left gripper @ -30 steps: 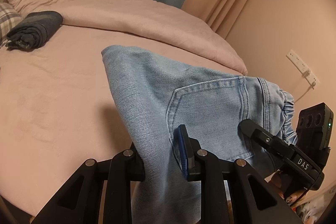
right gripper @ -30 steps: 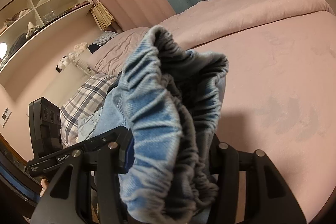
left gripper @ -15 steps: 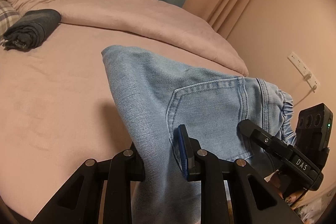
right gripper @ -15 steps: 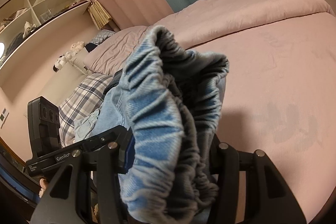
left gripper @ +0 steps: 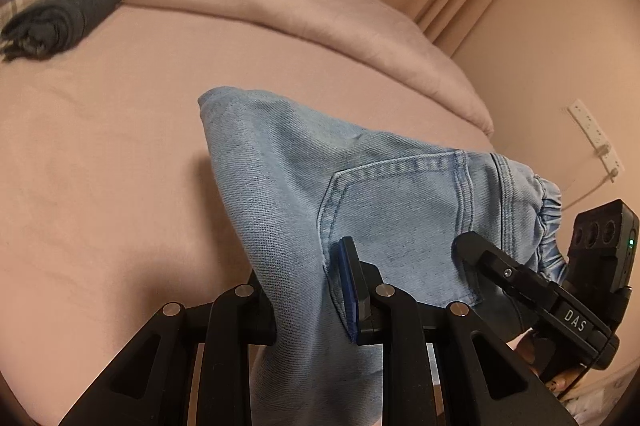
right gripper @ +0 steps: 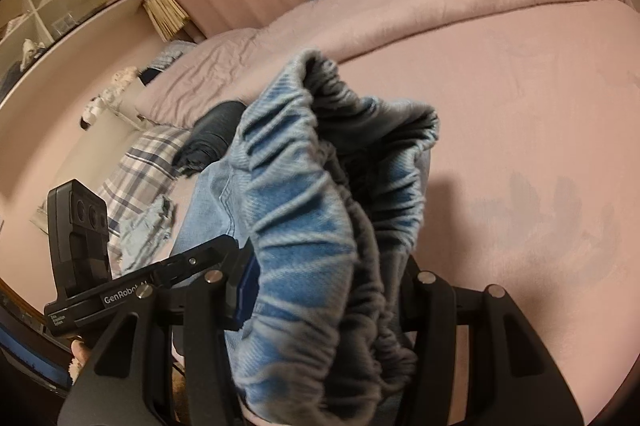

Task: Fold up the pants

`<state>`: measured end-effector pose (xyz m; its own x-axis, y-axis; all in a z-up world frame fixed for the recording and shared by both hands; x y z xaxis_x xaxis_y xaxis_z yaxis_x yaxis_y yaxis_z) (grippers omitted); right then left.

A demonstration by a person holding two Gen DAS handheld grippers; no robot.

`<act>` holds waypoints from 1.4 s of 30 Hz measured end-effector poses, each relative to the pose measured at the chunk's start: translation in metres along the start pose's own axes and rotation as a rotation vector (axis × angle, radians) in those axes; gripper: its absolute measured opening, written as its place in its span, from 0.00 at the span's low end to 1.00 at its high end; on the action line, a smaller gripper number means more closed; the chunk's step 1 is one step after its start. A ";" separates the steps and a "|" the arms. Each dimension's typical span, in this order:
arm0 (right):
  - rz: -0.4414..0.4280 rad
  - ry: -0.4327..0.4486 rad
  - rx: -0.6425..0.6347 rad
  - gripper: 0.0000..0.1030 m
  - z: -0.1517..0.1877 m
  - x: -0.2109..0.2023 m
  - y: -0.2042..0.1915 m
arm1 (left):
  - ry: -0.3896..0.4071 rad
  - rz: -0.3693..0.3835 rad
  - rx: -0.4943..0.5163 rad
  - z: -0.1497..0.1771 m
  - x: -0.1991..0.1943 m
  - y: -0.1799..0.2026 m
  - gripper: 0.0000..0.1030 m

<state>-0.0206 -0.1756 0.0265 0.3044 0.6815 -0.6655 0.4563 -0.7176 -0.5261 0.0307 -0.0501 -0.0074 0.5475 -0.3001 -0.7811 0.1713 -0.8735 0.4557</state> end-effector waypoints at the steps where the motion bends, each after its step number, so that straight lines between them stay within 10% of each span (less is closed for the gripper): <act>1: 0.004 -0.009 0.008 0.51 0.001 0.005 0.002 | -0.007 -0.005 -0.003 0.002 0.003 -0.002 0.21; 14: 0.131 -0.167 0.113 0.61 0.027 0.058 0.046 | -0.105 -0.016 -0.063 0.032 0.033 -0.038 0.25; 31: 0.393 -0.097 0.010 0.82 0.038 0.029 0.059 | 0.003 -0.168 -0.067 0.067 -0.017 -0.060 0.50; 36: 0.471 -0.011 -0.055 0.86 0.027 -0.005 0.053 | 0.095 -0.166 -0.043 0.067 -0.055 -0.050 0.83; 42: 0.408 0.102 -0.081 0.95 0.016 -0.046 0.031 | 0.223 -0.282 -0.018 0.058 -0.094 -0.039 0.96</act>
<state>-0.0338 -0.2315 0.0330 0.5525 0.3575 -0.7529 0.3443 -0.9205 -0.1845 -0.0747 -0.0096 0.0230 0.6411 0.0448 -0.7661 0.3546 -0.9026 0.2440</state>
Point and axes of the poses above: each gripper's, at about its wrist camera, not at the fingertips, and x roughly the way its jaws point, y to its right, z to its underside, the point moved 10 cm from there along x, roughly the way its jaws point, and after that the axes turned 8 degrees about -y, right-handed, at the moved point
